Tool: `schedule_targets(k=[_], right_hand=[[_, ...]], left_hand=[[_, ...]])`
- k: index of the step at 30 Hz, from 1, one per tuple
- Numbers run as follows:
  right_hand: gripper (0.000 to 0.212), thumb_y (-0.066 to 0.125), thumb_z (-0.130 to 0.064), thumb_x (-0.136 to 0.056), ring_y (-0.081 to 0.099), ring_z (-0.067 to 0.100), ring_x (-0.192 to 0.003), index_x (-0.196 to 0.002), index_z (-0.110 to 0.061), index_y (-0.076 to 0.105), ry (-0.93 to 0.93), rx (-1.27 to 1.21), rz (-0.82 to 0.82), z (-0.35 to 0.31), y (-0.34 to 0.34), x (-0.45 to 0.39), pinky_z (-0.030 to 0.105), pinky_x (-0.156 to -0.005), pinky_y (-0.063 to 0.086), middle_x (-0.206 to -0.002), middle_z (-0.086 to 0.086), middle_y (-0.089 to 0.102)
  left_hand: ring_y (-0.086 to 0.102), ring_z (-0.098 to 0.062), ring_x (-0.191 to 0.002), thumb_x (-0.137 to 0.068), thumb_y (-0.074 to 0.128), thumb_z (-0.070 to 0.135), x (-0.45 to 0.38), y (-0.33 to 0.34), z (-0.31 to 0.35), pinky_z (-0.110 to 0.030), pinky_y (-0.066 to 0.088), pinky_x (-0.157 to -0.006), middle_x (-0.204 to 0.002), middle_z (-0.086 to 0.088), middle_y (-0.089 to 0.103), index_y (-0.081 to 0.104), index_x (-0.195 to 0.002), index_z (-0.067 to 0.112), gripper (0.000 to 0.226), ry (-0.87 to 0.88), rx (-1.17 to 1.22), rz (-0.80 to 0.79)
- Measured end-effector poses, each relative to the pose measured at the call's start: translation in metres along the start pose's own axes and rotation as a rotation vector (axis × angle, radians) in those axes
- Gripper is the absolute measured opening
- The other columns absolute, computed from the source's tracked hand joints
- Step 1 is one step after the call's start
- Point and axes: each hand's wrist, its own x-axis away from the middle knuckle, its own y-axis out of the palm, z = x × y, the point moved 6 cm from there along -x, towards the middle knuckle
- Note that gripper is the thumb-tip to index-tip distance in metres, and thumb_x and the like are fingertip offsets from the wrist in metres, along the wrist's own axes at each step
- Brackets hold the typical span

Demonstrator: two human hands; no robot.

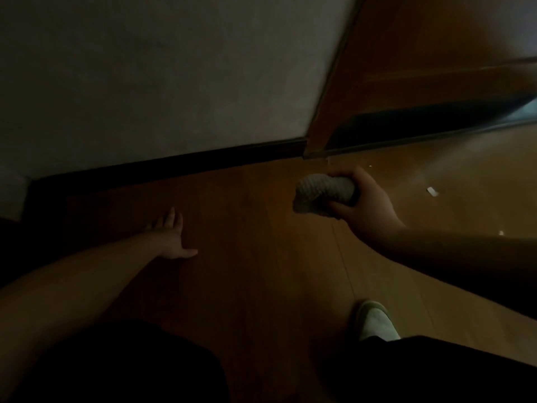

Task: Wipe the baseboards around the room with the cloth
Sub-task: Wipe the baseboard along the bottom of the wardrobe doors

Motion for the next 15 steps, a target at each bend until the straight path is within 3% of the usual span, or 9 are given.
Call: schedule_targets(k=[4,7,9,15], right_hand=[[0.046,0.075,-0.019,-0.084,0.058,0.016,-0.105,-0.117,-0.038,0.049,-0.004,-0.11,0.051,0.019,0.019,-0.009,0.043,-0.083,0.058,-0.121,-0.006,0.052],[0.045,0.073,-0.02,-0.086,0.058,0.015,-0.105,-0.117,-0.041,0.048,-0.003,-0.209,0.003,0.031,0.048,-0.019,0.044,-0.084,0.057,-0.121,-0.009,0.051],[0.045,0.073,-0.021,-0.087,0.058,0.013,-0.106,-0.118,-0.042,0.047,-0.022,-0.233,-0.073,0.033,0.065,-0.025,0.042,-0.085,0.057,-0.122,-0.01,0.05],[0.049,0.075,-0.017,-0.085,0.054,0.013,-0.111,-0.12,-0.036,0.048,-0.037,-0.217,-0.149,0.025,0.087,-0.034,0.042,-0.092,0.053,-0.123,-0.007,0.05]], left_hand=[[0.003,-0.025,-0.152,-0.096,0.032,0.068,0.022,-0.036,0.022,-0.047,0.008,-0.122,-0.166,-0.005,-0.003,-0.008,-0.157,0.024,0.086,0.147,-0.162,0.16],[0.01,-0.021,-0.152,-0.098,0.03,0.064,0.042,-0.05,0.038,-0.043,0.013,-0.122,-0.166,-0.003,0.006,-0.003,-0.158,0.027,0.078,0.243,-0.215,0.284],[0.009,-0.02,-0.151,-0.098,0.03,0.064,0.051,-0.047,0.041,-0.041,0.012,-0.121,-0.166,-0.002,0.006,-0.004,-0.158,0.027,0.078,0.243,-0.221,0.272],[0.009,-0.021,-0.152,-0.1,0.031,0.06,0.067,-0.043,0.066,-0.043,0.016,-0.121,-0.166,-0.003,0.007,-0.003,-0.158,0.025,0.076,0.158,0.112,0.345]])
